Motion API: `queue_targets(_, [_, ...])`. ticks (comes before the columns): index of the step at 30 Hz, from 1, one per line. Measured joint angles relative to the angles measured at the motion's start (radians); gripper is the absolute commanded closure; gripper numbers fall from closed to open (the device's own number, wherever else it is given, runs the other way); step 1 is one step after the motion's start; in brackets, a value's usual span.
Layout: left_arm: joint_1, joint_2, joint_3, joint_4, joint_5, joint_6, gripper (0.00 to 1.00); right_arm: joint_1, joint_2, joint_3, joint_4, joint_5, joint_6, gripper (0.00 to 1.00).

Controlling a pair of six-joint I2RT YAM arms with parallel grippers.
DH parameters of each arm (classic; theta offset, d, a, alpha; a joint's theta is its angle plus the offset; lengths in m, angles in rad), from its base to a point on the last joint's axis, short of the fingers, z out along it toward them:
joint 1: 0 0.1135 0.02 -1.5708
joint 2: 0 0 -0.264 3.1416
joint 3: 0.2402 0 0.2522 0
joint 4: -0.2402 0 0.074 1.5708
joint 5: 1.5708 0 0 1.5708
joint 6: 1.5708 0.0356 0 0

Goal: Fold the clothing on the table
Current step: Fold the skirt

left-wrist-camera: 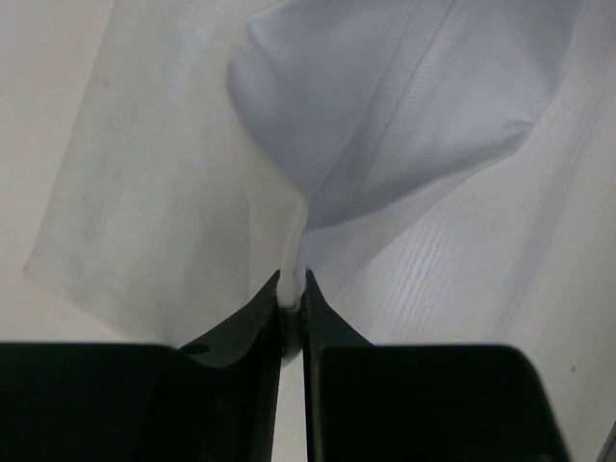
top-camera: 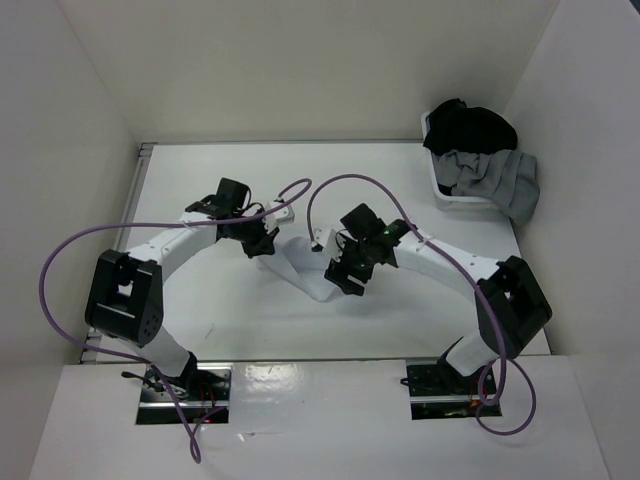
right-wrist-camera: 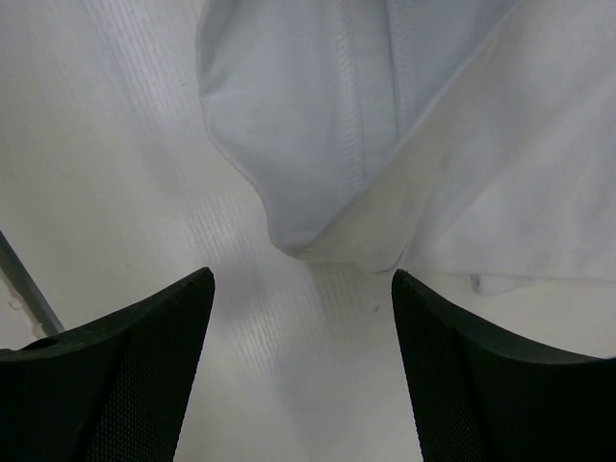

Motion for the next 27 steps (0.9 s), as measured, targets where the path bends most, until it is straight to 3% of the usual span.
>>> queue_targets(15, [0.0, 0.0, 0.0, 0.0, 0.0, -0.005, 0.84, 0.005, 0.057, -0.01, 0.002, -0.001, -0.018, 0.21])
queue_targets(20, [0.0, 0.0, 0.0, 0.0, 0.0, -0.02, 0.84, 0.005, 0.115, -0.01, 0.01, 0.0, -0.019, 0.28])
queue_targets(27, [0.0, 0.0, 0.0, 0.0, 0.0, -0.023, 0.84, 0.016, 0.14, -0.006, 0.027, 0.003, -0.02, 0.49])
